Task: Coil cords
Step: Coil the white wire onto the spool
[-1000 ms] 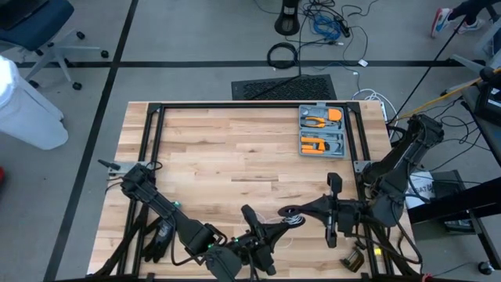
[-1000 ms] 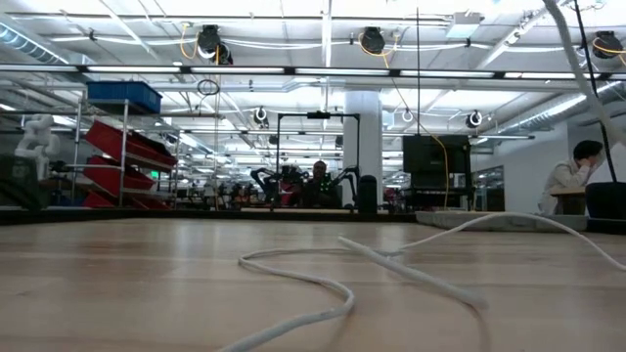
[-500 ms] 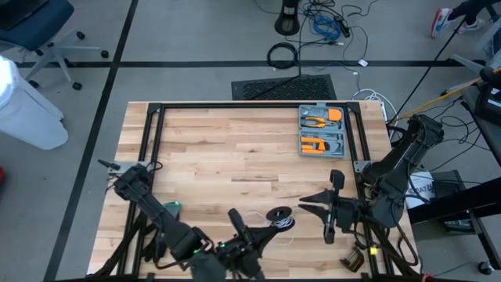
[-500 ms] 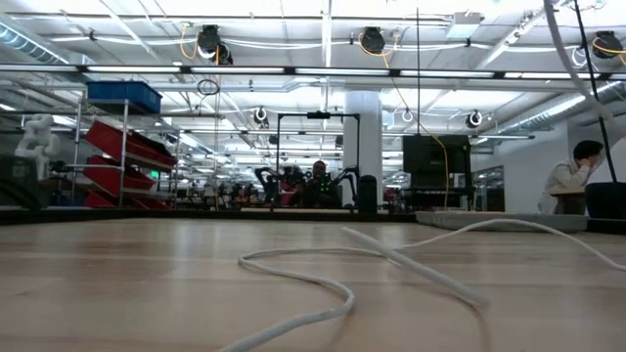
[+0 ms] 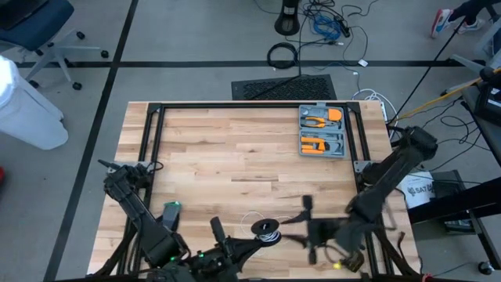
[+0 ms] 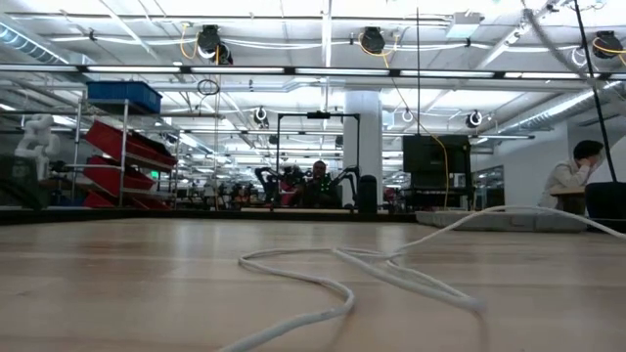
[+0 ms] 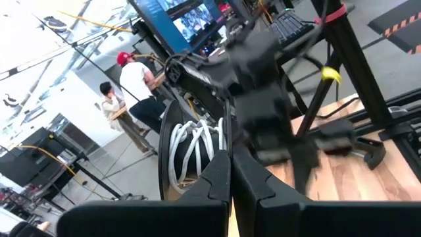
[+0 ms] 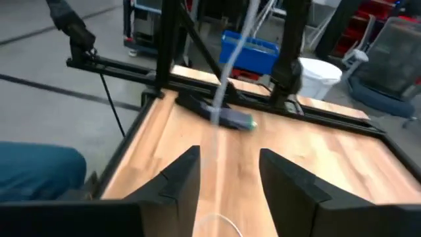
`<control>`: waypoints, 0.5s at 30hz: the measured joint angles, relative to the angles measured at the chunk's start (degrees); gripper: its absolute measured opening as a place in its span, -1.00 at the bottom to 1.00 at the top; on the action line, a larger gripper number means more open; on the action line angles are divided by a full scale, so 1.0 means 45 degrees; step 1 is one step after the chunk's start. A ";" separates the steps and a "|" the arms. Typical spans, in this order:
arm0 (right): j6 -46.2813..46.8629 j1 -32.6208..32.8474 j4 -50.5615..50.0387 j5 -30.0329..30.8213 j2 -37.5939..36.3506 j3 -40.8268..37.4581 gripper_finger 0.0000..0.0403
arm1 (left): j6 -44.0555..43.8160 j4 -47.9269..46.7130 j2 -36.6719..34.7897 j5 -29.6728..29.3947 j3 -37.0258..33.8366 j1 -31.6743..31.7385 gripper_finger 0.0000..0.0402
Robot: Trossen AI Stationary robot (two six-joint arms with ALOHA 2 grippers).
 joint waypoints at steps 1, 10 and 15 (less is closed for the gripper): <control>-0.0168 -0.0170 0.0675 -0.0201 0.0420 0.0000 -0.27 | 0.0025 0.0003 -0.0012 0.0000 0.0000 -0.0048 -0.99; -0.4551 -0.0881 0.6483 -0.0444 0.3060 -0.0005 -0.15 | 0.0086 -0.0106 -0.0053 -0.1060 0.0000 -0.0602 -0.99; -0.4131 -0.1411 0.6845 -0.0662 0.3462 -0.0005 -0.21 | 0.0114 -0.0140 -0.0053 -0.1088 0.0000 -0.0804 -0.98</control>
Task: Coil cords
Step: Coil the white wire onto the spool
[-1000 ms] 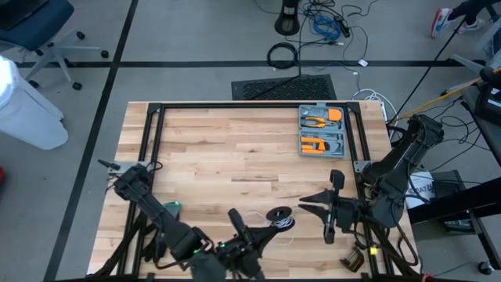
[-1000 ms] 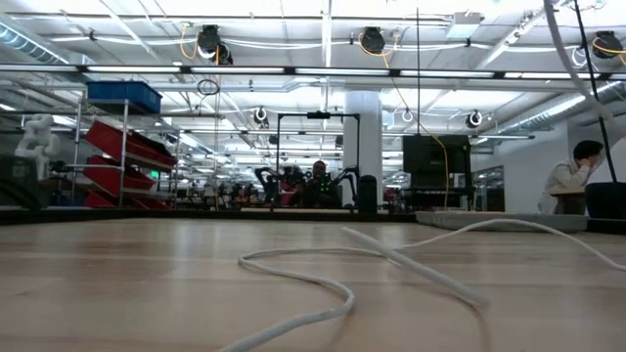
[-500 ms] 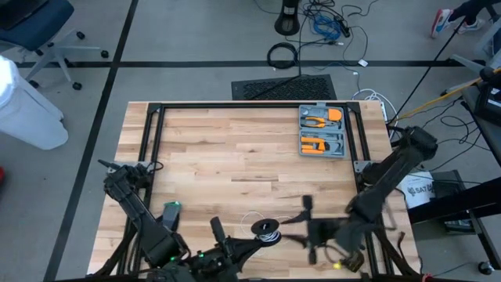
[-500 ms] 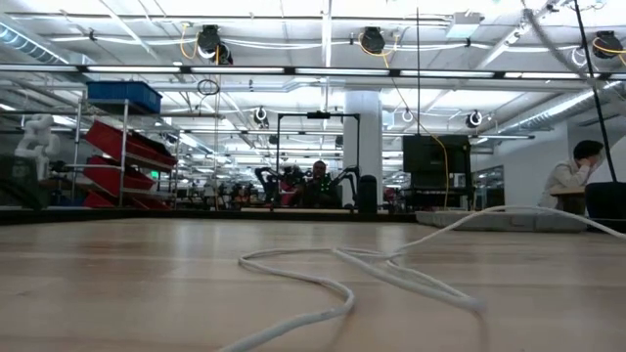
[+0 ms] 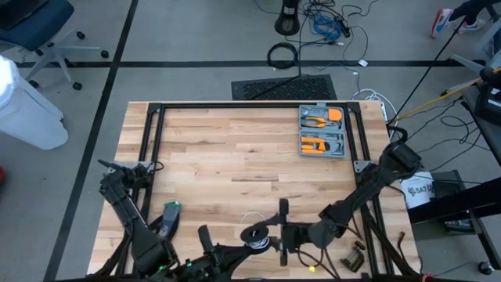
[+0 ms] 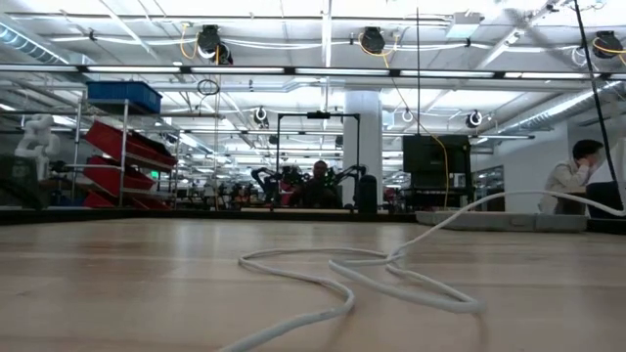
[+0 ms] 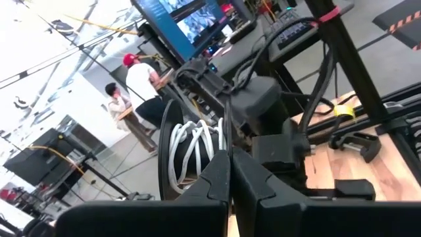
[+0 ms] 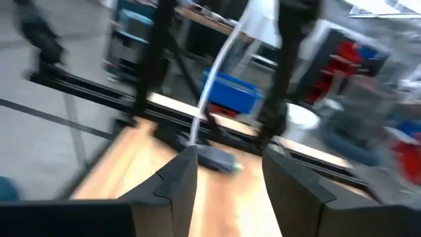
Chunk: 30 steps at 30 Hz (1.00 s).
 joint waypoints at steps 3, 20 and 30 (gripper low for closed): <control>0.0636 -0.0256 0.0265 -0.1478 0.0170 0.0000 -0.26 | 0.0000 0.0000 0.0000 0.0000 0.0000 -0.0073 -0.98; 0.1852 -0.0780 0.0371 -0.2411 0.0466 -0.0005 -0.95 | -0.0036 -0.0005 0.0000 0.0005 0.0000 -0.0073 -0.97; 0.2074 -0.0579 -0.1389 -0.2342 -0.0327 -0.0005 -0.99 | -0.0023 -0.0240 0.0000 0.0146 0.0000 -0.0211 -0.97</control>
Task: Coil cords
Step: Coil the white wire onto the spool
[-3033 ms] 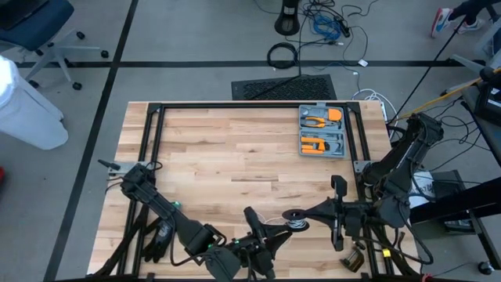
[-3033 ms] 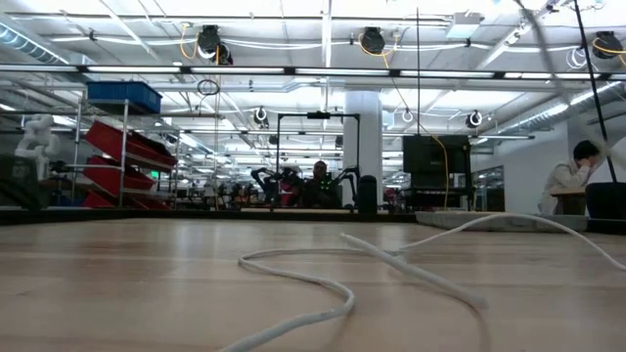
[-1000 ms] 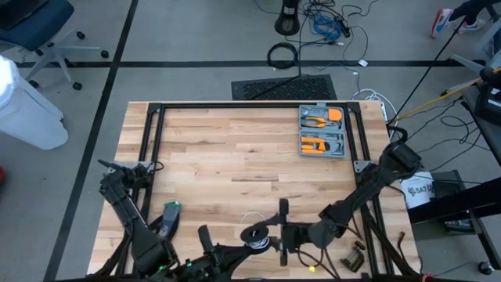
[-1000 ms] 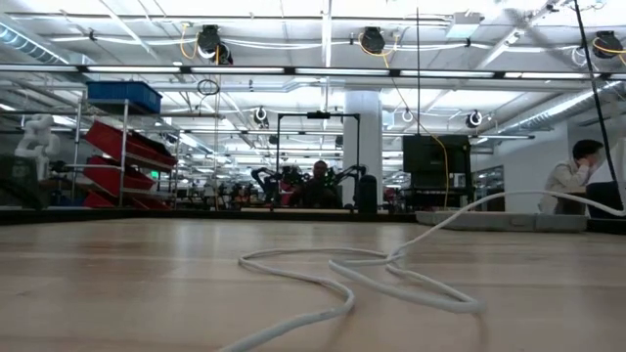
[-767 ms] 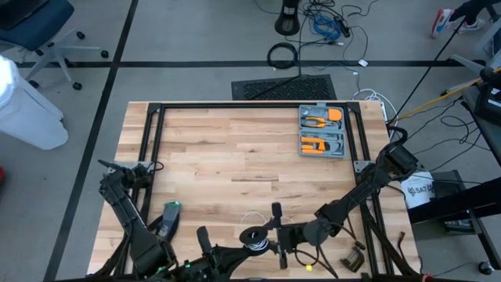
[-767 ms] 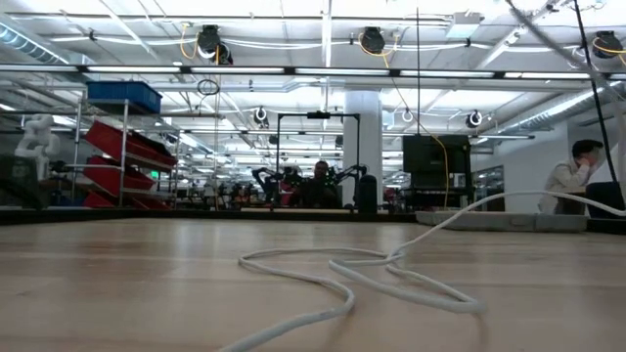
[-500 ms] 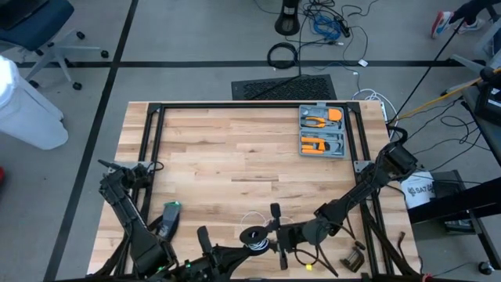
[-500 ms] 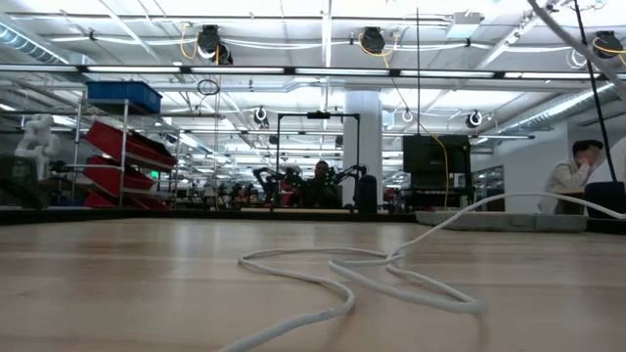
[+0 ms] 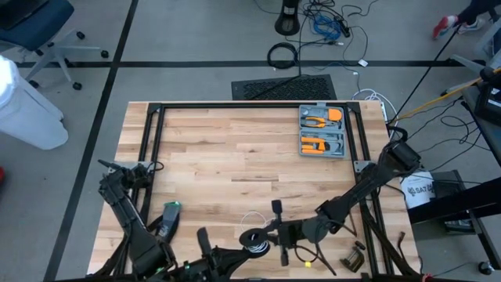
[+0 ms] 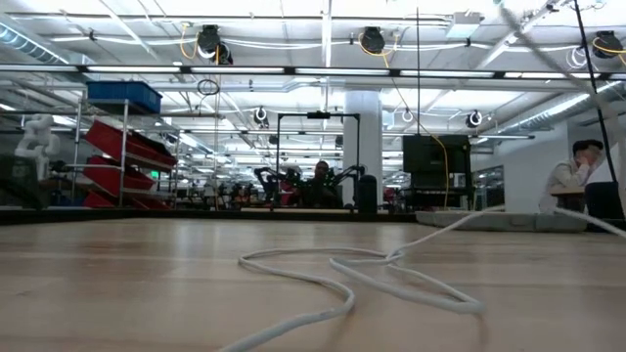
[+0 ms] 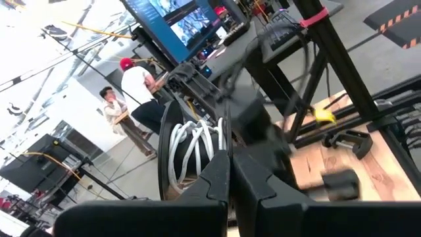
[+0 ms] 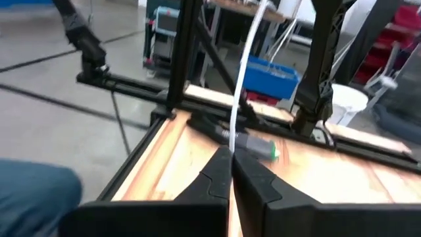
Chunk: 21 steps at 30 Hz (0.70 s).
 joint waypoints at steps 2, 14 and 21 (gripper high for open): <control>0.0439 0.0189 -0.1307 0.0008 -0.0702 0.0000 -1.00 | 0.0016 -0.0227 0.0000 0.0005 0.0000 -0.0093 -0.97; 0.1451 0.2389 -0.4727 0.1874 -0.3727 0.0000 -1.00 | 0.0359 -0.2126 0.0000 0.0025 0.0000 -0.0518 -0.97; 0.0936 0.3301 -0.4593 0.2364 -0.4004 0.0311 -1.00 | -0.0613 -0.2977 0.0000 0.0329 0.0000 -0.0283 -0.97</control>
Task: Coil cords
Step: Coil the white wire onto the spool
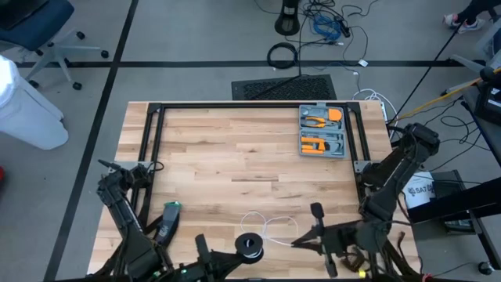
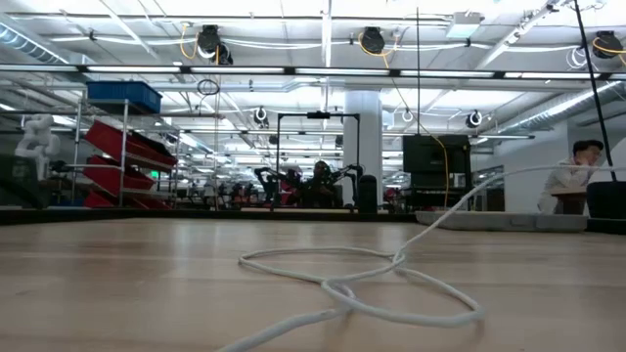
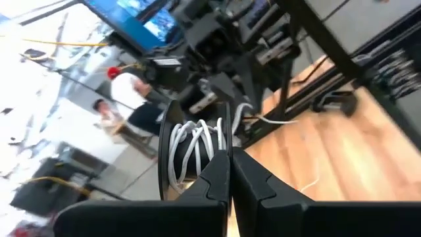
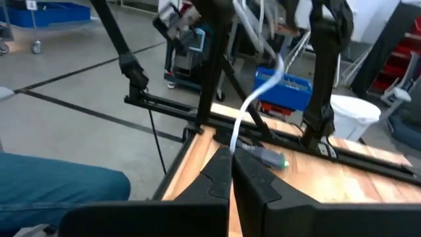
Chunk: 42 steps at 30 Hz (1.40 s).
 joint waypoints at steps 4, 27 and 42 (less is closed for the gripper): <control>-0.0808 0.0033 0.0012 -0.0035 0.0619 0.0976 -1.00 | -0.0711 -0.0434 0.0000 0.1673 0.0000 0.0294 -0.98; -0.2482 0.0025 -0.7382 0.0695 0.5585 0.9876 -1.00 | -0.2147 -0.2214 0.0005 0.7020 -0.0005 0.0971 -0.99; -0.3474 -0.0442 -0.7586 0.0493 0.5641 1.0064 -1.00 | -0.2813 -0.2774 0.0005 0.8984 -0.0005 0.1663 -0.99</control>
